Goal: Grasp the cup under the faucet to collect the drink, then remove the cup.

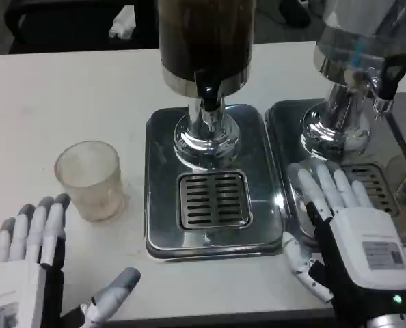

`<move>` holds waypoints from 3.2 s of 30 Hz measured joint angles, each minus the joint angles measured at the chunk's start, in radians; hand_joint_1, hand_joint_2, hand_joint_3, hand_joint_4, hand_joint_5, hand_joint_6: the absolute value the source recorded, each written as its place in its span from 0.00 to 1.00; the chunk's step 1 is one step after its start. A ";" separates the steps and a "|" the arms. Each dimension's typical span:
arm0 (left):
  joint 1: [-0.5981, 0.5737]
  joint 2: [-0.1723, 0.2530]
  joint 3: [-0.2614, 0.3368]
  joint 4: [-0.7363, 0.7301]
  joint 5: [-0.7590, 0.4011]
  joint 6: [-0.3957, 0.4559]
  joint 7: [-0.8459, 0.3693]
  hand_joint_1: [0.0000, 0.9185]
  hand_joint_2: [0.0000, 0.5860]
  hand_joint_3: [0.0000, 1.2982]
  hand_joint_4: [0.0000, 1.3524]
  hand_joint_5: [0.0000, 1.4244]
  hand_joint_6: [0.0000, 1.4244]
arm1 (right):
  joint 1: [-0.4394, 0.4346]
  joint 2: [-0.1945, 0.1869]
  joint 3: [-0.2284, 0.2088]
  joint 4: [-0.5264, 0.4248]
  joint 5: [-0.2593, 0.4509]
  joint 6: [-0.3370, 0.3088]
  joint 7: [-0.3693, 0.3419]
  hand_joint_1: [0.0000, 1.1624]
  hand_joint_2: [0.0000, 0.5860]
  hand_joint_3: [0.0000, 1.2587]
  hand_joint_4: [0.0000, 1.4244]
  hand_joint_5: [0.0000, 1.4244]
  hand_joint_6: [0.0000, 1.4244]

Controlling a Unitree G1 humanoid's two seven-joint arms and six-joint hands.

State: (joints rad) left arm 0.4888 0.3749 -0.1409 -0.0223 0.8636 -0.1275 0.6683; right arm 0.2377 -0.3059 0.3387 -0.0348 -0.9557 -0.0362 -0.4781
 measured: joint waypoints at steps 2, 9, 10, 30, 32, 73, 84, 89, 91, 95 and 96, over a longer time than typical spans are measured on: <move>-0.019 0.017 0.018 0.023 -0.027 -0.022 0.001 0.00 0.14 0.00 0.00 0.00 0.00 | -0.008 0.000 0.001 0.000 -0.003 0.006 0.001 0.08 0.97 0.06 0.00 0.00 0.00; -0.102 0.031 0.058 0.091 -0.095 -0.087 0.001 0.00 0.10 0.00 0.00 0.00 0.00 | -0.015 0.000 -0.002 -0.004 -0.004 0.030 0.001 0.08 0.97 0.06 0.00 0.00 0.00; -0.125 0.032 0.064 0.112 -0.116 -0.112 0.001 0.00 0.11 0.00 0.00 0.00 0.00 | -0.015 0.002 0.001 -0.004 -0.004 0.034 0.001 0.08 0.97 0.06 0.00 0.00 0.00; -0.607 0.080 0.084 0.795 -0.384 -0.469 -0.155 0.00 0.00 0.00 0.00 0.00 0.00 | 0.012 0.035 0.026 -0.005 -0.019 0.065 -0.014 0.08 0.96 0.06 0.00 0.00 0.00; -0.642 0.081 0.085 0.861 -0.403 -0.493 -0.168 0.00 0.00 0.00 0.00 0.00 0.00 | 0.013 0.040 0.028 -0.006 -0.020 0.068 -0.014 0.08 0.96 0.06 0.00 0.00 0.00; -0.917 0.000 0.019 1.252 -0.495 -0.562 -0.253 0.46 0.08 0.00 0.00 0.14 0.16 | 0.049 0.067 0.051 -0.059 -0.040 0.110 0.008 0.06 0.94 0.06 0.00 0.00 0.06; -0.928 -0.001 -0.003 1.258 -0.462 -0.552 -0.191 0.60 0.09 0.37 0.48 0.56 0.70 | 0.060 0.084 0.054 -0.075 -0.040 0.112 0.008 0.07 0.94 0.06 0.00 0.00 0.08; -0.936 -0.004 -0.022 1.260 -0.455 -0.547 -0.172 0.66 0.03 0.52 0.62 0.68 0.82 | 0.063 0.093 0.054 -0.078 -0.039 0.112 0.008 0.07 0.94 0.07 0.00 0.01 0.09; -0.943 -0.009 -0.032 1.262 -0.452 -0.538 -0.157 0.67 0.01 0.57 0.66 0.71 0.86 | 0.063 0.096 0.053 -0.079 -0.039 0.113 0.008 0.07 0.94 0.07 0.00 0.01 0.10; -0.948 -0.015 -0.038 1.268 -0.447 -0.533 -0.128 0.69 0.00 0.63 0.73 0.77 0.92 | 0.063 0.096 0.048 -0.080 -0.039 0.120 0.008 0.08 0.94 0.07 0.00 0.01 0.10; -0.952 -0.018 -0.039 1.270 -0.443 -0.530 -0.122 0.69 0.00 0.64 0.73 0.78 0.93 | 0.063 0.096 0.048 -0.081 -0.039 0.121 0.008 0.08 0.94 0.07 0.00 0.01 0.10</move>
State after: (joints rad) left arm -0.4637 0.3572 -0.1801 1.2472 0.4209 -0.6571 0.5463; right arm 0.3006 -0.2104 0.3865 -0.1156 -0.9950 0.0844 -0.4704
